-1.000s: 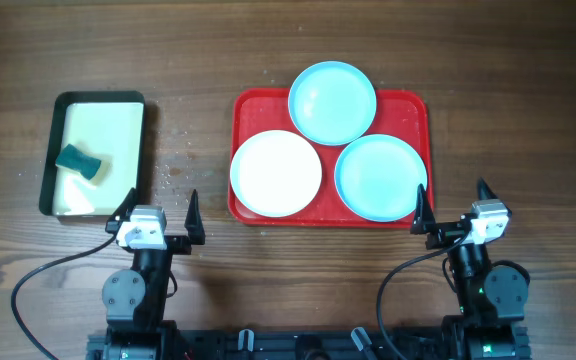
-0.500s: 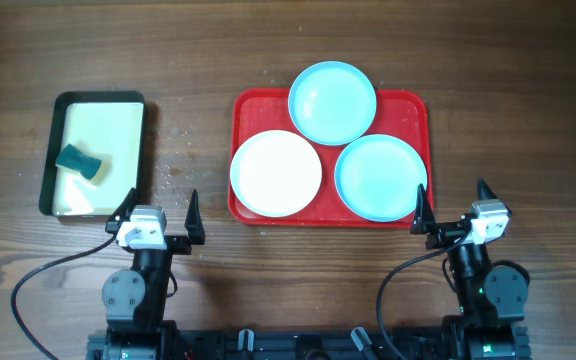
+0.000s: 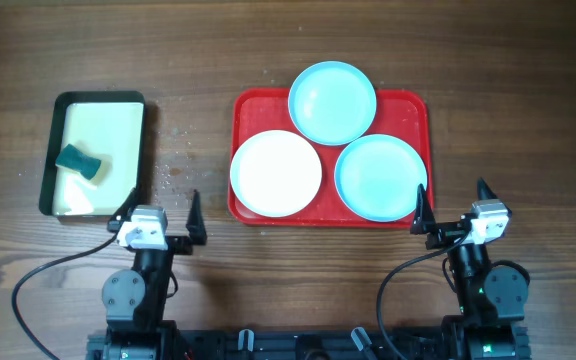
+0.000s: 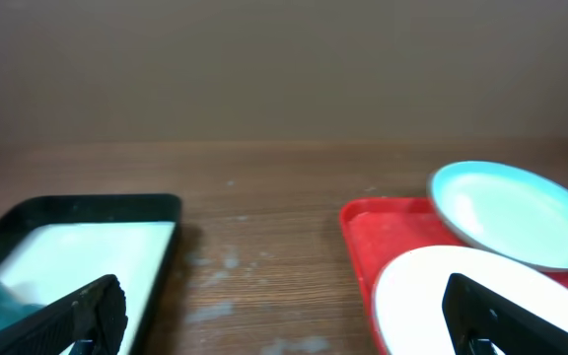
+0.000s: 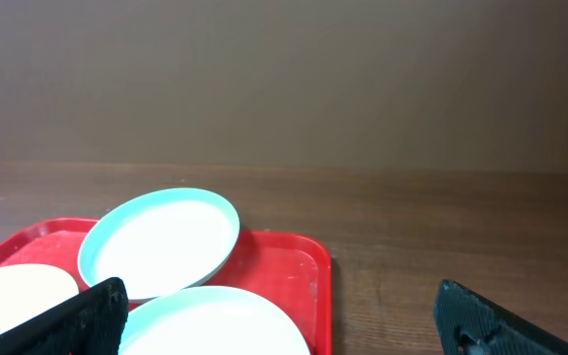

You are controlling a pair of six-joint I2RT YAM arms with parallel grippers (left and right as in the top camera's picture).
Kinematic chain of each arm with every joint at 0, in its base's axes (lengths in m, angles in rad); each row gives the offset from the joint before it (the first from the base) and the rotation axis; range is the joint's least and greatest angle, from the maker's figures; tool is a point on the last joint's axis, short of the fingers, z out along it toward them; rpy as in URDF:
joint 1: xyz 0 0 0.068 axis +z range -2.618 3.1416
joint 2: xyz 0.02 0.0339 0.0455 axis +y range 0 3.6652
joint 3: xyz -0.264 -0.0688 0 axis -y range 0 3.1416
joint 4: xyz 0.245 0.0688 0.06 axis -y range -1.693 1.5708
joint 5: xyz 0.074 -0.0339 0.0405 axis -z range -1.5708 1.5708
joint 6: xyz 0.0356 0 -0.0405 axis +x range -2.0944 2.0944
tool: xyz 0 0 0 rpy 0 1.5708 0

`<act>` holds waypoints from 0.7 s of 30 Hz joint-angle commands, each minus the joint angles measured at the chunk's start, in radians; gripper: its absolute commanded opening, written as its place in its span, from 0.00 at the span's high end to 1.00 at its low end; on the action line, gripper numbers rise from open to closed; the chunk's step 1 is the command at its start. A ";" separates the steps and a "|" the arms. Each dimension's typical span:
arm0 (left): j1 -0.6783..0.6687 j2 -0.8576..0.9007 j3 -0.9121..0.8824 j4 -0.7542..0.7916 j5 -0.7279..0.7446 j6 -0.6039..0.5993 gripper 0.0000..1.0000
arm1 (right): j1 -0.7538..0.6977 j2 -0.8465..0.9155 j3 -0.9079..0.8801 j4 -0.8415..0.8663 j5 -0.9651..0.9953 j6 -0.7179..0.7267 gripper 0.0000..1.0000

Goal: Clean dirty plates on tray and stack at the side

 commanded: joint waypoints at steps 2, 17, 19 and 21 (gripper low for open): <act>-0.005 -0.006 -0.003 0.147 0.678 -0.171 0.00 | 0.006 0.006 -0.001 0.002 0.015 -0.012 0.00; -0.004 0.179 0.335 0.301 0.415 -0.158 0.00 | 0.006 0.006 -0.001 0.002 0.015 -0.012 0.00; -0.005 0.340 0.518 0.094 0.295 -0.108 0.00 | 0.006 0.006 -0.001 0.002 0.015 -0.012 0.00; -0.005 0.547 0.748 -0.170 0.191 -0.027 0.00 | 0.006 0.006 -0.001 0.002 0.015 -0.012 0.00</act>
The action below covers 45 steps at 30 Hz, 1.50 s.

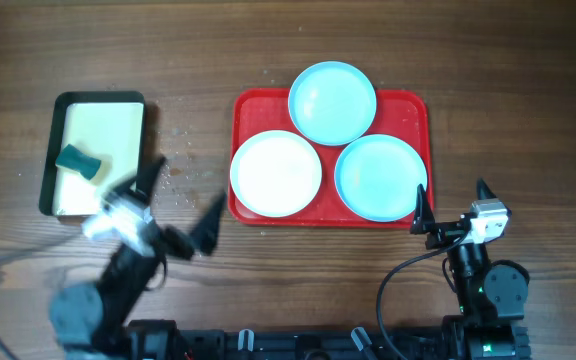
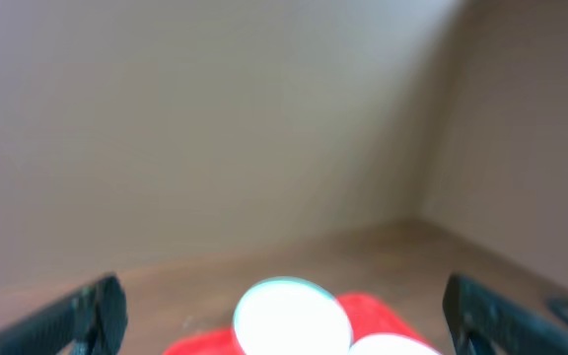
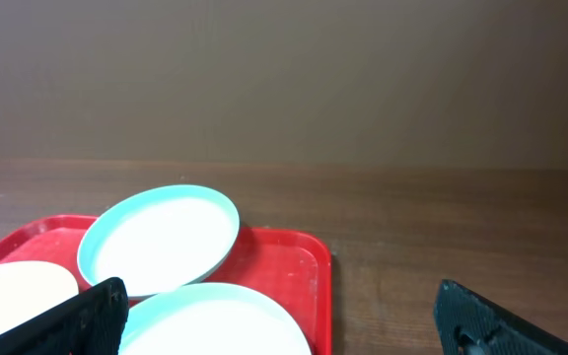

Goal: Clean dirty plates on tray and stack at the side
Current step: 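Reach the left gripper to the green sponge in the black tray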

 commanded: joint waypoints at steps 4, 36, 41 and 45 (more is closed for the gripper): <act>-0.002 0.523 0.537 -0.478 -0.177 0.150 0.00 | 0.006 -0.002 -0.001 0.003 0.015 -0.013 0.00; 0.426 1.643 0.959 -0.844 -0.686 -0.529 0.00 | 0.006 -0.002 -0.001 0.003 0.015 -0.013 0.00; 0.433 1.685 0.959 -0.814 -0.689 -0.529 0.00 | 0.006 -0.002 -0.001 0.003 0.015 -0.012 0.00; 0.436 1.724 0.959 -0.778 -0.705 -0.526 0.00 | 0.006 -0.002 -0.001 0.003 0.015 -0.012 0.00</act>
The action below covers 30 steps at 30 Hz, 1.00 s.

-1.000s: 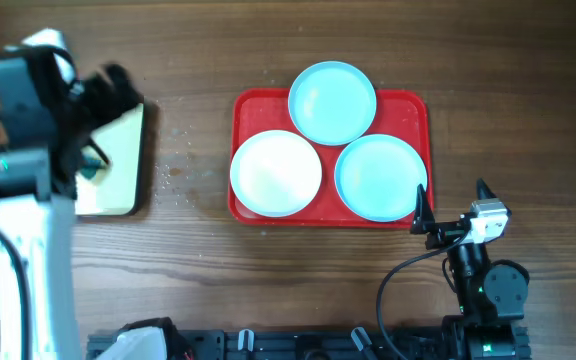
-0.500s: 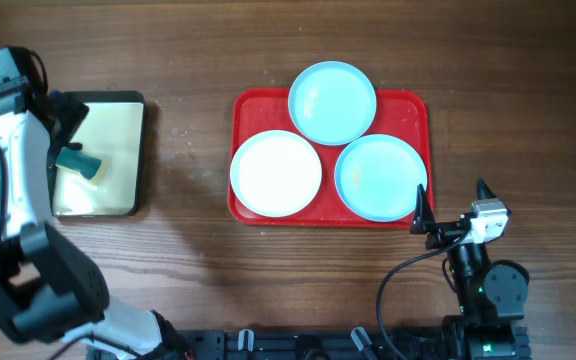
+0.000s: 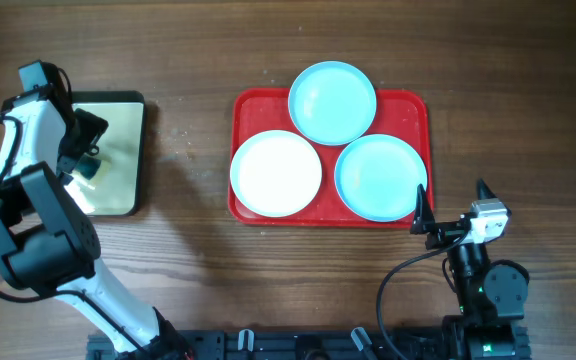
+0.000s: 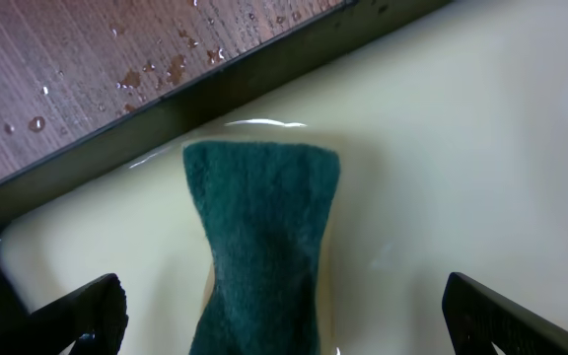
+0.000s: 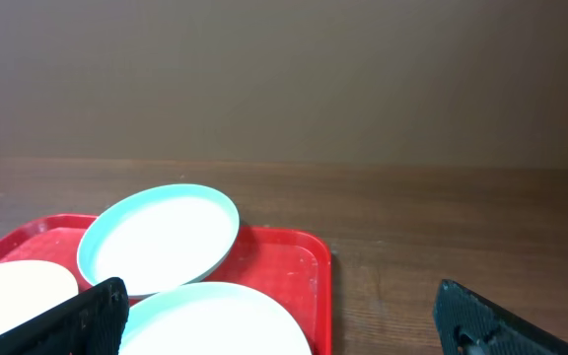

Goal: Clean dirty plates on tray and stack at the side
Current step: 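Reach the left gripper to the green sponge in the black tray, then grasp the sponge with the left gripper and lift it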

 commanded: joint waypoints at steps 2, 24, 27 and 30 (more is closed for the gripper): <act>0.017 0.054 0.000 0.033 -0.017 -0.016 0.00 | 0.006 -0.005 -0.001 0.002 0.015 -0.012 0.00; 0.067 0.143 0.000 0.053 0.021 0.009 0.57 | 0.006 -0.005 -0.001 0.002 0.015 -0.012 0.00; 0.067 0.143 0.000 0.013 0.127 0.009 0.00 | 0.006 -0.004 -0.001 0.002 0.015 -0.012 0.01; 0.067 0.143 0.000 -0.034 0.233 0.009 0.00 | 0.006 -0.004 -0.001 0.002 0.015 -0.012 0.00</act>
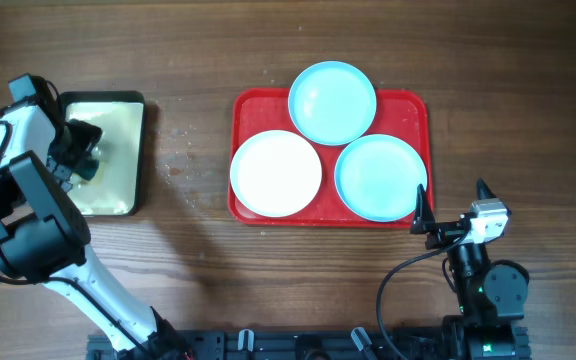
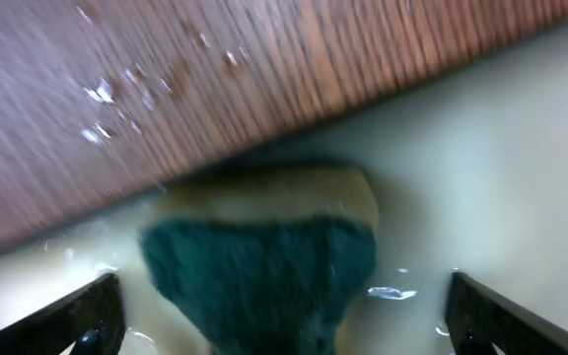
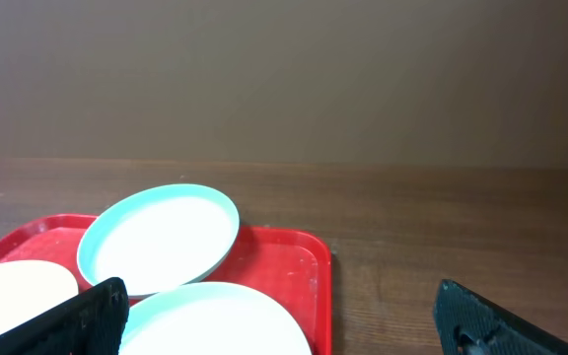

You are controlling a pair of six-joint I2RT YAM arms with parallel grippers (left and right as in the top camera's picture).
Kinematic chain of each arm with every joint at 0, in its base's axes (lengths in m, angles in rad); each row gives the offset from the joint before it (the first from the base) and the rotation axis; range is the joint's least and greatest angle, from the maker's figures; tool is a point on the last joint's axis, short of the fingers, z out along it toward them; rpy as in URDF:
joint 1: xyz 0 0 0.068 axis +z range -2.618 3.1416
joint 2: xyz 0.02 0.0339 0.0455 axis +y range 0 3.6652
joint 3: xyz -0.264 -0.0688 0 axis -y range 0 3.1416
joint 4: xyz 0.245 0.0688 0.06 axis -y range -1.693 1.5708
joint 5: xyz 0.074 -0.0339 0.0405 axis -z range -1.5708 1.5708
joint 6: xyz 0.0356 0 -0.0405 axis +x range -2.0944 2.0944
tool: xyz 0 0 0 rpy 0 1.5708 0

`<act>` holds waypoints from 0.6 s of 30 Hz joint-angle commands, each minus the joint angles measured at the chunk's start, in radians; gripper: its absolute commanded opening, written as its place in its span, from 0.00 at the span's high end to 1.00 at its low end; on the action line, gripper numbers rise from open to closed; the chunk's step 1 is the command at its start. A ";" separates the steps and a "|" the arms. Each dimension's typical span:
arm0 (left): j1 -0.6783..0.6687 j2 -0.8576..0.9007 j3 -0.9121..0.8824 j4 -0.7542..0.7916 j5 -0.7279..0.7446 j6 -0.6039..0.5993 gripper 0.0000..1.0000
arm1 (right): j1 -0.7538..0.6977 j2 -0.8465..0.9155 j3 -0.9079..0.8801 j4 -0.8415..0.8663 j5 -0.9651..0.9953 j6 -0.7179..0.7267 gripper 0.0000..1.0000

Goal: Clean dirty plates on tray and stack at the side
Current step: 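Grasp the sponge with the left gripper and lift it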

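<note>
A red tray (image 1: 418, 110) holds three plates: a light blue plate (image 1: 332, 102) at the back, a white plate (image 1: 276, 172) front left and a second light blue plate (image 1: 379, 176) front right. A green sponge (image 2: 264, 281) lies in the soapy water of a dark basin (image 1: 138, 150) on the left. My left gripper (image 1: 76, 150) is down in the basin, open, with the sponge between its fingers (image 2: 87, 316); this view is blurred. The left gripper (image 2: 284, 325) shows no grip on it. My right gripper (image 1: 453, 205) stands open at the front right, behind the tray (image 3: 294, 266).
Water drops (image 1: 178, 160) speckle the wooden table between basin and tray. The left arm (image 1: 28, 210) stretches along the table's left side. Cables and the arm bases sit at the front edge.
The left gripper has come closer to the sponge, which now fills the space between the open fingers. The basin's edge and the wet table show just beyond it. Plates and right arm are unchanged.
Both grippers first stood open at the front edge, the sponge lying in the basin. Then the left arm was raised and turned leftwards. A second ago it was open over the sponge, and now sits low around it. The right arm never moved.
</note>
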 commanded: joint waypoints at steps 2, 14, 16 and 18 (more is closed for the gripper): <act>-0.001 0.047 -0.018 -0.070 0.164 0.004 0.07 | 0.006 -0.004 -0.001 0.002 0.015 -0.012 0.00; -0.001 0.047 -0.018 -0.034 0.066 0.005 0.00 | 0.006 -0.005 -0.001 0.002 0.015 -0.012 0.00; -0.001 0.047 -0.018 -0.027 0.011 0.005 0.00 | 0.006 -0.005 -0.001 0.002 0.015 -0.013 0.00; -0.001 0.047 -0.018 -0.015 0.004 0.005 0.00 | 0.006 -0.005 -0.001 0.002 0.015 -0.012 0.00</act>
